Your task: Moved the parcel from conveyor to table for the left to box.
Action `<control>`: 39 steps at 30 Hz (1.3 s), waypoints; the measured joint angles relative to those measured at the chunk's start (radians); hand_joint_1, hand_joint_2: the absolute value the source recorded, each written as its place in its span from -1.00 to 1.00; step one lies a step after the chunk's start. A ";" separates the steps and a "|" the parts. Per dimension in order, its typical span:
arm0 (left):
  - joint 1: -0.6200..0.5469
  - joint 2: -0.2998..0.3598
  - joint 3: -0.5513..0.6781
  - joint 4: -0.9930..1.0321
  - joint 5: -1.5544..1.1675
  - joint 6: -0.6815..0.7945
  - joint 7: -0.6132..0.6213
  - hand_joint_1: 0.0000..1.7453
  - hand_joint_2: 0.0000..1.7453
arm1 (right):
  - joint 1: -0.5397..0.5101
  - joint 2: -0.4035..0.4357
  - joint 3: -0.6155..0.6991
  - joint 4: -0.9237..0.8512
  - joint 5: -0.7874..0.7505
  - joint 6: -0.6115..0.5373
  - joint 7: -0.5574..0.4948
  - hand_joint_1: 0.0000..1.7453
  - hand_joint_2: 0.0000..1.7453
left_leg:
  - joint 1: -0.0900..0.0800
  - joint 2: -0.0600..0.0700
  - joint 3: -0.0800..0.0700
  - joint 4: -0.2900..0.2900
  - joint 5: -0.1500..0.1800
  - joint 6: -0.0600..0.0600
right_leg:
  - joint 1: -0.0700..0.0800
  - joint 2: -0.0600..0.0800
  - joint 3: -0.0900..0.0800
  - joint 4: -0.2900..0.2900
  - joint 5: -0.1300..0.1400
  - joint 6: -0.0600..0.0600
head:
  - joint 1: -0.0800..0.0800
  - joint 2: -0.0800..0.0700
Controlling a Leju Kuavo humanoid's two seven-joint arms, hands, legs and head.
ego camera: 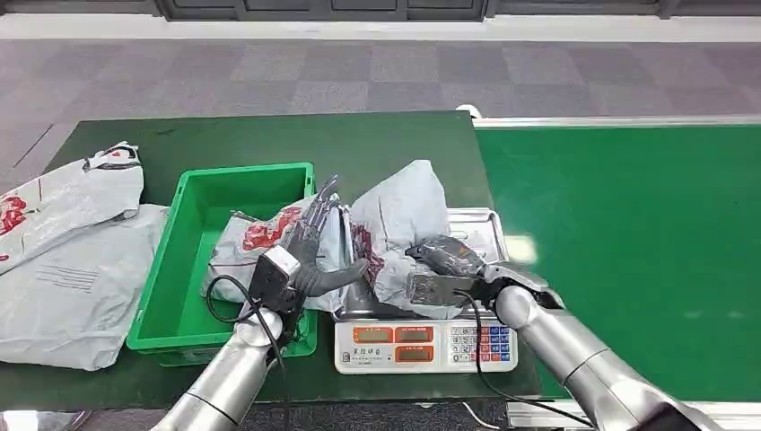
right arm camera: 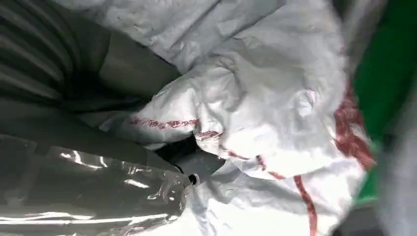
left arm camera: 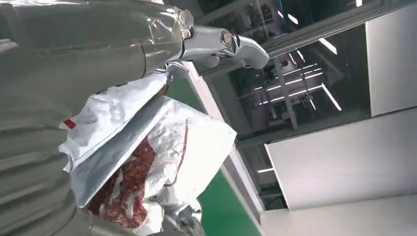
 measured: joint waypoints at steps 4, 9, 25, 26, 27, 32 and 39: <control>0.010 0.000 0.000 -0.006 -0.002 0.005 0.000 -1.00 1.00 | 0.072 0.000 -0.038 -0.110 -0.164 -0.053 -0.061 -1.00 1.00 | 0.000 0.000 -0.003 0.000 0.000 0.000 | 0.000 0.000 -0.003 0.000 0.001 0.000 | 0.000 0.000; 0.018 0.000 0.000 -0.009 0.003 0.002 0.000 -1.00 1.00 | 0.142 0.014 -0.145 -0.251 -0.340 -0.105 -0.099 -1.00 1.00 | 0.000 -0.003 -0.007 0.000 0.000 0.000 | 0.000 -0.002 -0.006 0.000 0.000 0.000 | 0.000 0.000; 0.025 0.008 0.044 -0.016 0.031 -0.049 0.000 -1.00 1.00 | 0.270 0.060 -0.421 -0.531 -0.490 -0.116 -0.116 -1.00 1.00 | 0.000 -0.004 -0.008 0.000 0.000 0.001 | 0.000 -0.004 -0.006 0.000 0.000 0.000 | 0.000 0.000; 0.026 0.008 0.051 -0.017 0.034 -0.052 0.000 -1.00 1.00 | 0.274 0.064 -0.435 -0.536 -0.472 -0.136 -0.114 -1.00 1.00 | -0.001 -0.004 -0.008 0.000 0.000 0.001 | 0.000 -0.004 -0.006 0.000 0.000 0.000 | 0.000 0.000; 0.025 0.008 0.058 -0.017 0.034 -0.054 0.000 -1.00 1.00 | 0.276 0.069 -0.448 -0.539 -0.462 -0.146 -0.112 -1.00 1.00 | -0.001 -0.004 -0.008 0.000 0.000 0.000 | 0.000 -0.004 -0.006 0.000 0.000 0.000 | 0.000 0.000; 0.022 0.012 0.094 -0.015 0.005 -0.012 0.000 -1.00 1.00 | 0.279 0.072 -0.479 -0.522 -0.210 -0.173 0.073 -1.00 1.00 | 0.000 -0.004 -0.006 0.000 0.000 0.000 | 0.000 -0.003 -0.005 0.000 0.000 0.000 | 0.000 0.000; 0.044 0.019 0.107 -0.058 -0.014 0.038 0.000 -1.00 1.00 | 0.290 0.093 -0.508 -0.488 -0.181 -0.207 0.036 -1.00 1.00 | 0.000 -0.004 -0.008 0.000 0.002 0.000 | 0.000 -0.004 -0.006 0.000 0.001 0.000 | 0.000 0.000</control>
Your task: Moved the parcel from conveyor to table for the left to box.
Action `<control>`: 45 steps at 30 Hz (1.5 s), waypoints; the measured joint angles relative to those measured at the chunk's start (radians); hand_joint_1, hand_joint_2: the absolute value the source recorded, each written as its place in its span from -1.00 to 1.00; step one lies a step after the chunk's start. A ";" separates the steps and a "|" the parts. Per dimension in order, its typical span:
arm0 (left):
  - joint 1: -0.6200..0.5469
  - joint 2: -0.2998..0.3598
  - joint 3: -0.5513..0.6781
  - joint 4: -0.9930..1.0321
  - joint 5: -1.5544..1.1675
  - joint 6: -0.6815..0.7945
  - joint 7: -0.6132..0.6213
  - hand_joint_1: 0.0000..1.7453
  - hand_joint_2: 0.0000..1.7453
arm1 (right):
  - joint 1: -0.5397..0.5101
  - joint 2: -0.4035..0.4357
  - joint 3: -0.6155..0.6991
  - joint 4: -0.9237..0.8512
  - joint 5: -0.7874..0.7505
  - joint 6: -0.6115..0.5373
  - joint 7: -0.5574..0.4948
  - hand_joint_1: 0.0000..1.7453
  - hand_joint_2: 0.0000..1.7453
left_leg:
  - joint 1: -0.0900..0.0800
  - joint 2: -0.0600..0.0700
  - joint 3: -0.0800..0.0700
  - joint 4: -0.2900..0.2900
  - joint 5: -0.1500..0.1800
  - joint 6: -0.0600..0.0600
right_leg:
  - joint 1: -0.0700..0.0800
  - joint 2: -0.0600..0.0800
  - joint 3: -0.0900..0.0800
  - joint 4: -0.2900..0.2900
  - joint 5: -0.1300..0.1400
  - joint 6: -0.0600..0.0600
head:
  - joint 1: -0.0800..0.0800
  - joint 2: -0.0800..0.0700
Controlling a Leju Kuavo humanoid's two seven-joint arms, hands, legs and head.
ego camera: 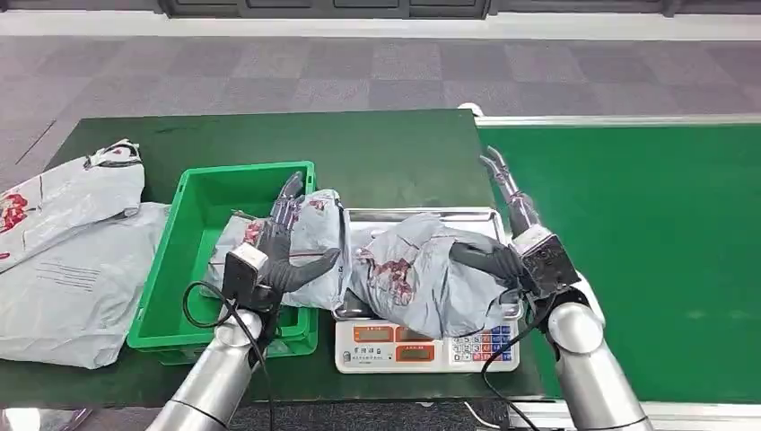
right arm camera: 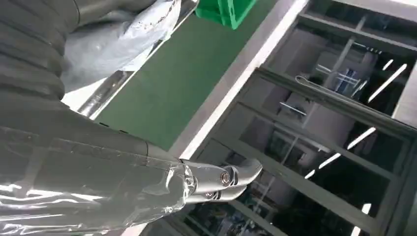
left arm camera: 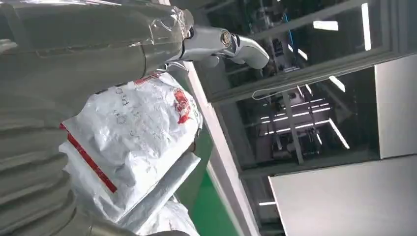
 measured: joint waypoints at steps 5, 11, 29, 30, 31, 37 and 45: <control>0.021 0.000 0.000 -0.099 -0.025 0.033 0.000 -1.00 1.00 | 0.022 0.010 -0.022 -0.006 0.026 0.060 0.034 -1.00 1.00 | 0.000 0.000 0.000 0.000 0.000 0.000 | 0.000 0.000 0.000 0.000 0.000 0.000 | 0.000 0.000; 0.035 0.001 0.000 -0.159 -0.031 0.033 0.000 -1.00 1.00 | 0.035 0.010 -0.028 -0.006 0.044 0.059 0.035 -1.00 1.00 | 0.000 0.000 -0.001 0.000 -0.001 0.001 | 0.000 0.000 -0.001 0.000 -0.001 0.001 | 0.000 0.000; 0.076 0.000 -0.015 -0.379 -0.092 0.154 0.075 -1.00 1.00 | 0.109 -0.066 -0.029 0.027 0.005 0.402 0.122 -1.00 1.00 | 0.000 0.000 -0.003 0.000 -0.002 0.001 | 0.000 0.000 -0.002 0.000 -0.001 0.001 | 0.000 0.000; 0.074 0.000 -0.021 -0.380 -0.112 0.147 0.115 -1.00 1.00 | 0.109 -0.071 -0.027 0.033 0.037 0.392 0.140 -1.00 1.00 | 0.000 0.000 -0.002 0.000 -0.002 0.001 | 0.000 0.000 -0.002 0.000 -0.001 0.001 | 0.000 0.000; 0.071 0.000 -0.025 -0.379 -0.121 0.143 0.139 -1.00 1.00 | 0.109 -0.075 -0.024 0.038 0.063 0.384 0.149 -1.00 1.00 | 0.000 0.000 -0.003 0.000 -0.002 0.001 | 0.000 0.000 -0.002 0.000 -0.001 0.001 | 0.000 0.000; 0.049 0.000 -0.035 -0.327 -0.121 0.114 0.238 -1.00 1.00 | 0.089 -0.073 0.006 0.088 0.175 0.292 0.189 -1.00 1.00 | 0.000 0.001 -0.002 0.000 -0.002 0.001 | 0.000 0.001 -0.002 0.000 0.000 0.001 | 0.000 0.000; 0.013 0.002 -0.037 -0.147 -0.155 0.054 0.313 -1.00 1.00 | 0.071 0.017 -0.039 -0.011 -0.018 0.217 0.052 -1.00 1.00 | 0.000 0.002 -0.002 0.000 0.000 0.000 | 0.000 0.002 -0.003 0.000 0.000 0.000 | 0.000 0.000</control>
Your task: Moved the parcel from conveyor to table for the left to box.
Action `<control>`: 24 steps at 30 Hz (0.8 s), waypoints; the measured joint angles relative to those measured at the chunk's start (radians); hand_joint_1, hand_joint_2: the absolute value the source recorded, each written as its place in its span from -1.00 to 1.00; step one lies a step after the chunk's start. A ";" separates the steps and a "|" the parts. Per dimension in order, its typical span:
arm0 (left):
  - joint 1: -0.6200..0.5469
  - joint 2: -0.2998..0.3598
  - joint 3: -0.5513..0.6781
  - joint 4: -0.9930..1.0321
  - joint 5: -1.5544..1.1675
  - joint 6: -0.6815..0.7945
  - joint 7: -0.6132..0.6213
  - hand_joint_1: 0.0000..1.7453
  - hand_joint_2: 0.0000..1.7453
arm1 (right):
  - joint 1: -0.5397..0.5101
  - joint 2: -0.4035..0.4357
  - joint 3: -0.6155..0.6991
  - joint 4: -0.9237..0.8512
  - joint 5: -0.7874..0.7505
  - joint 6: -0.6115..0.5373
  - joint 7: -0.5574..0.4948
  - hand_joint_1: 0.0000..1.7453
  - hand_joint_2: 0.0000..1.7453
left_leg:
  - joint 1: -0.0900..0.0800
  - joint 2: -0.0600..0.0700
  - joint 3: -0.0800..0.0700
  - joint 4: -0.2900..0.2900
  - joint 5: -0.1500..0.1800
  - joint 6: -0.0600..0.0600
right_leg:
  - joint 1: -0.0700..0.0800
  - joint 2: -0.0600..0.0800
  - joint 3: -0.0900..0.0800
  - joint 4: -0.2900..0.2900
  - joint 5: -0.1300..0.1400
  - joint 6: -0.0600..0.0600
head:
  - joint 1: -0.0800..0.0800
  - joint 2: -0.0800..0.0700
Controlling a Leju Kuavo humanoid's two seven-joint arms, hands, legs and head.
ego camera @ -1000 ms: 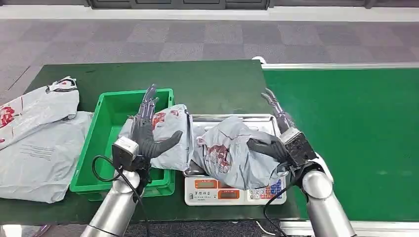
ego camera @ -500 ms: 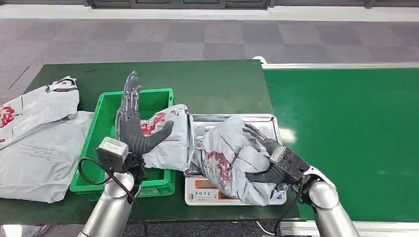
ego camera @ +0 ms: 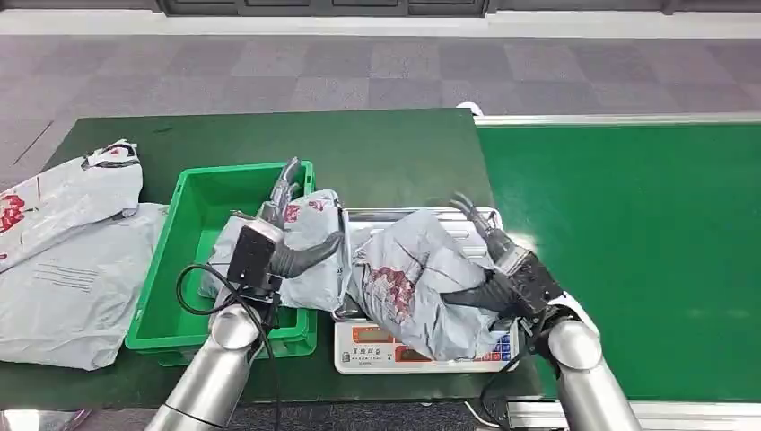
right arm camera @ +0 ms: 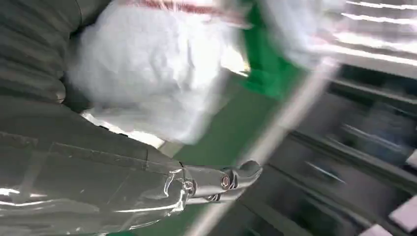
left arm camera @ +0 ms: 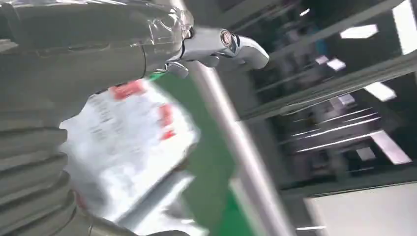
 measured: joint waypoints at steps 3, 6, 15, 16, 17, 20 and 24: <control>-0.008 0.003 -0.018 0.067 -0.065 -0.024 0.036 -1.00 1.00 | -0.006 0.033 -0.027 -0.065 -0.014 -0.031 -0.027 -1.00 1.00 | 0.000 0.000 -0.001 0.000 0.000 0.000 | 0.000 0.000 0.000 0.000 0.000 0.000 | 0.000 0.000; -0.021 0.004 -0.026 0.103 -0.074 -0.025 0.041 -1.00 1.00 | -0.007 0.048 -0.032 -0.100 -0.015 -0.038 -0.028 -1.00 1.00 | 0.000 0.000 -0.001 0.000 0.000 0.000 | 0.000 0.000 0.000 0.000 0.000 0.000 | 0.000 0.000; -0.064 0.002 -0.093 0.197 -0.288 -0.020 0.105 -1.00 1.00 | 0.029 0.087 -0.097 -0.211 -0.174 -0.053 -0.133 -1.00 1.00 | -0.001 -0.002 -0.001 0.001 0.000 0.001 | 0.000 -0.001 0.000 0.000 0.000 0.000 | 0.000 0.000; -0.065 0.002 -0.104 0.200 -0.317 -0.012 0.105 -1.00 1.00 | 0.037 0.093 -0.108 -0.229 -0.196 -0.038 -0.146 -1.00 1.00 | -0.001 -0.002 -0.001 0.001 -0.001 0.001 | 0.000 -0.001 0.000 0.000 0.000 0.000 | 0.000 0.000; -0.064 0.002 -0.115 0.200 -0.346 -0.012 0.107 -1.00 1.00 | 0.045 0.100 -0.120 -0.246 -0.217 -0.017 -0.159 -1.00 1.00 | 0.000 -0.002 -0.001 0.000 -0.001 0.001 | 0.000 -0.001 -0.001 0.000 0.000 0.000 | 0.000 0.000; -0.058 0.002 -0.133 0.197 -0.379 -0.018 0.114 -1.00 1.00 | 0.065 0.118 -0.149 -0.277 -0.245 0.016 -0.178 -1.00 1.00 | 0.000 -0.002 -0.001 0.000 -0.001 0.001 | 0.000 -0.001 -0.001 0.000 -0.001 0.001 | 0.000 0.000; -0.055 0.003 -0.145 0.196 -0.385 -0.020 0.116 -1.00 1.00 | 0.075 0.128 -0.165 -0.298 -0.251 0.020 -0.182 -1.00 1.00 | 0.000 -0.001 -0.001 0.000 -0.001 0.001 | 0.000 -0.001 -0.001 0.000 -0.001 0.001 | 0.000 0.000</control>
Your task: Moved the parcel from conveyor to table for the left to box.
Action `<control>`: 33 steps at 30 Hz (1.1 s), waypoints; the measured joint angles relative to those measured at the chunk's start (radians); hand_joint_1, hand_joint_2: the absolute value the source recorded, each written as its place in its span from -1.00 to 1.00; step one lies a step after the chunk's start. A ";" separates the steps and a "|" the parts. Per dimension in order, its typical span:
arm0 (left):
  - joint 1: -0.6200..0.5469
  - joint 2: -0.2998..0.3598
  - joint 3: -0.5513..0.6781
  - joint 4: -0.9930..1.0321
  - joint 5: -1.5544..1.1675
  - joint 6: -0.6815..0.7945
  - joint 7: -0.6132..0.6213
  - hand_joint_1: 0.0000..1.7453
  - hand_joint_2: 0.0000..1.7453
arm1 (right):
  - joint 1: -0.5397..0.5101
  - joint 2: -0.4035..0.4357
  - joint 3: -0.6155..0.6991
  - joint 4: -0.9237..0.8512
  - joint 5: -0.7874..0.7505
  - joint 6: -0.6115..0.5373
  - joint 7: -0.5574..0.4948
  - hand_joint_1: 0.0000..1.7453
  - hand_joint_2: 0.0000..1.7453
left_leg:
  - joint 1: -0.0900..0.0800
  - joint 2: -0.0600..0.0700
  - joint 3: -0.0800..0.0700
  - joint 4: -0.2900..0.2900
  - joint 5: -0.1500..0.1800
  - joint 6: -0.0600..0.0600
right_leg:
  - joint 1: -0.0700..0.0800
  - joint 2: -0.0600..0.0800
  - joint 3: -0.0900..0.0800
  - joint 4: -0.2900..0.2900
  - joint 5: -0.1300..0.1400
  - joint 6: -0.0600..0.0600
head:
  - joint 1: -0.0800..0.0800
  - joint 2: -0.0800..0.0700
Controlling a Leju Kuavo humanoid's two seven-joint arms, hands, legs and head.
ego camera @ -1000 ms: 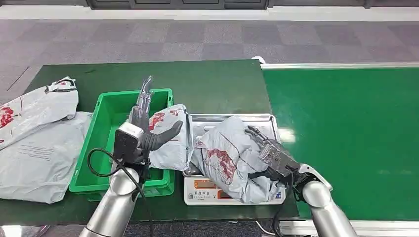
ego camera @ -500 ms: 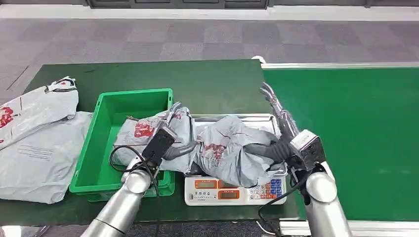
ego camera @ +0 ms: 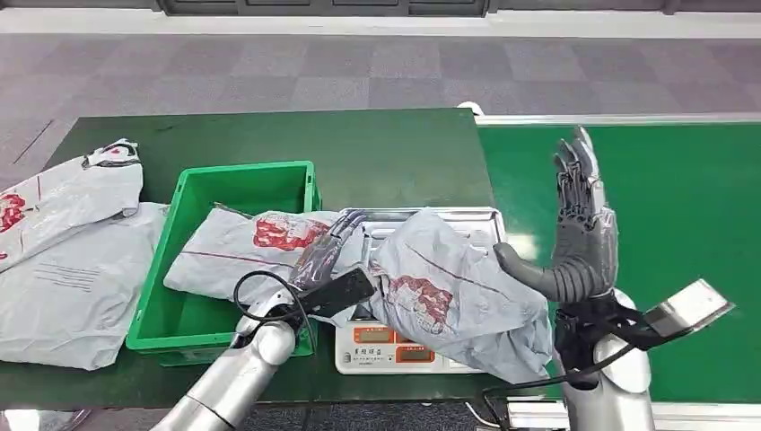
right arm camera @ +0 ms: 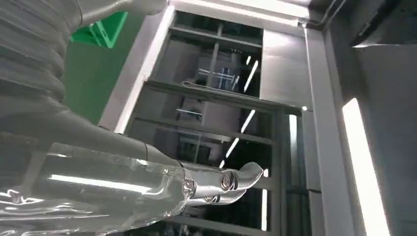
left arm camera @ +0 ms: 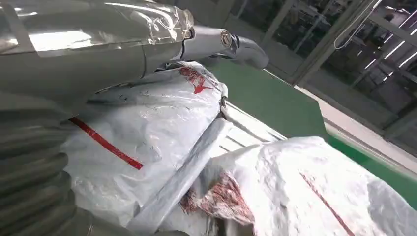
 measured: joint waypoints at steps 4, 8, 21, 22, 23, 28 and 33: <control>0.001 0.001 -0.006 -0.003 -0.024 0.000 0.005 -1.00 1.00 | 0.005 0.008 -0.011 -0.010 -0.002 0.003 0.000 -1.00 1.00 | 0.000 0.000 0.000 0.000 0.000 0.000 | 0.000 0.000 0.000 0.000 0.000 0.000 | 0.000 0.000; 0.012 0.002 -0.021 -0.027 -0.113 -0.024 0.015 -1.00 1.00 | 0.006 0.013 -0.022 -0.013 0.029 0.019 0.047 -1.00 1.00 | 0.000 0.000 0.000 0.000 0.000 0.000 | 0.000 0.000 0.000 0.000 0.000 0.000 | 0.000 0.000; 0.080 -0.021 -0.103 -0.189 0.006 -0.020 -0.167 -1.00 1.00 | 0.045 0.013 -0.025 0.032 0.148 0.026 0.119 -1.00 1.00 | 0.000 0.000 -0.001 0.000 -0.001 0.001 | 0.000 -0.001 0.000 0.000 -0.001 0.001 | 0.000 0.000; 0.082 -0.027 -0.108 -0.203 0.014 -0.014 -0.179 -1.00 1.00 | 0.045 0.013 -0.025 0.037 0.145 0.030 0.122 -1.00 1.00 | 0.000 0.000 -0.001 0.000 -0.001 0.002 | 0.000 -0.001 0.000 0.000 -0.001 0.001 | 0.000 0.000; 0.085 -0.032 -0.116 -0.223 0.019 -0.014 -0.181 -1.00 1.00 | 0.045 0.013 -0.025 0.041 0.140 0.034 0.126 -1.00 1.00 | 0.000 0.000 -0.001 0.000 -0.001 0.002 | 0.000 -0.001 0.000 0.000 -0.001 0.001 | 0.000 0.000; 0.093 -0.045 -0.141 -0.273 0.021 -0.014 -0.178 0.12 1.00 | 0.045 0.013 -0.025 0.054 0.135 0.035 0.128 -1.00 1.00 | 0.000 0.000 -0.001 0.000 -0.001 0.001 | 0.000 0.000 0.000 0.000 -0.001 0.001 | 0.000 0.000; 0.080 -0.055 -0.201 -0.247 -0.105 -0.010 -0.068 1.00 1.00 | 0.051 0.015 -0.025 0.056 0.130 0.036 0.133 -1.00 1.00 | 0.000 0.000 -0.001 0.000 -0.001 0.002 | 0.000 0.000 0.000 0.000 -0.001 0.001 | 0.000 0.000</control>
